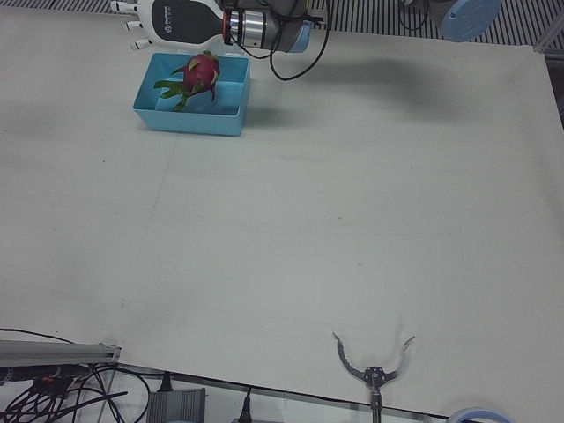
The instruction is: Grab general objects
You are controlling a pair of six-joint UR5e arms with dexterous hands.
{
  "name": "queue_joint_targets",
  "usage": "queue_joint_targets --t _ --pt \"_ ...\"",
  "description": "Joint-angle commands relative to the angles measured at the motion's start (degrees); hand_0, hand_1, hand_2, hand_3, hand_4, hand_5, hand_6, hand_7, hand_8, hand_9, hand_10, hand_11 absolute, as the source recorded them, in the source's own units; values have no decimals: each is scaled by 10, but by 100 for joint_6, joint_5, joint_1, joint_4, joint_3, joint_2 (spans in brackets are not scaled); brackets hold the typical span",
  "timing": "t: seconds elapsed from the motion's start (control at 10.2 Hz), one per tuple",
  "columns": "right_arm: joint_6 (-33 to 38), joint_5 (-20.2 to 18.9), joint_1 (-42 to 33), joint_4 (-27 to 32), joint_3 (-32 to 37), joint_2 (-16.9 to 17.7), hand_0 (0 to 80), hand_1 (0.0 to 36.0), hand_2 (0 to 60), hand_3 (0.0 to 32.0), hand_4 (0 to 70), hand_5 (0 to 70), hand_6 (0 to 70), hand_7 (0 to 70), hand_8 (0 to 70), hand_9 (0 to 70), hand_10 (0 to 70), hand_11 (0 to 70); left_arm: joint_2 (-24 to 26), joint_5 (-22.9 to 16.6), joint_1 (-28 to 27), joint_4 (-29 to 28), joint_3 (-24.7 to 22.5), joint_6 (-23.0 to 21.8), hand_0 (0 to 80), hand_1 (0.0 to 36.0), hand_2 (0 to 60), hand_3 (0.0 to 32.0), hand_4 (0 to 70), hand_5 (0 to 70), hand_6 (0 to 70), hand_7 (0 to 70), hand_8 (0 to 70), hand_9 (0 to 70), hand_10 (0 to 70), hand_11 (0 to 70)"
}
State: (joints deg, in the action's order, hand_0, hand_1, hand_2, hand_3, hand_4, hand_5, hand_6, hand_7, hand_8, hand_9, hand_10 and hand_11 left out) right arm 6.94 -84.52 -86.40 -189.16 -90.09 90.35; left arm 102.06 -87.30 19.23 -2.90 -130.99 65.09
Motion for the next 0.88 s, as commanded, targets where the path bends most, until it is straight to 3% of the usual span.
queue_joint_targets --t 0.0,0.1,0.2,0.29,0.39,0.49,0.59,0.78 --pt "0 -3 0 2 0 0 0 0 0 0 0 0 0 0 0 0 0 0 -107 11 10 0 90 -5 417 0 0 212 169 169 149 409 304 292 234 335" --pt "0 -3 0 2 0 0 0 0 0 0 0 0 0 0 0 0 0 0 -151 11 54 26 335 -58 407 0 0 156 190 187 154 409 308 296 236 336" --pt "0 6 0 2 0 0 0 0 0 0 0 0 0 0 0 0 0 0 -126 89 324 235 694 -267 396 0 0 74 225 215 164 410 314 302 238 337" --pt "0 6 0 -7 0 0 0 0 0 0 0 0 0 0 0 0 0 0 -82 134 866 307 1185 -800 384 0 0 0 303 290 211 437 351 346 251 354" --pt "0 -3 0 2 0 0 0 0 0 0 0 0 0 0 0 0 0 0 -73 117 1411 299 1607 -1362 394 0 0 0 361 312 256 454 380 379 259 364" --pt "0 6 0 -7 0 0 0 0 0 0 0 0 0 0 0 0 0 0 -3 108 1895 299 1925 -1716 361 0 0 0 376 307 254 408 347 323 234 327" --pt "0 6 0 2 0 0 0 0 0 0 0 0 0 0 0 0 0 0 33 99 2361 299 2102 -1893 329 0 0 0 363 300 237 370 320 284 214 297" --pt "0 -3 0 -7 0 0 0 0 0 0 0 0 0 0 0 0 0 0 103 125 2908 395 2462 -2175 337 0 0 0 393 339 267 377 328 287 198 273"
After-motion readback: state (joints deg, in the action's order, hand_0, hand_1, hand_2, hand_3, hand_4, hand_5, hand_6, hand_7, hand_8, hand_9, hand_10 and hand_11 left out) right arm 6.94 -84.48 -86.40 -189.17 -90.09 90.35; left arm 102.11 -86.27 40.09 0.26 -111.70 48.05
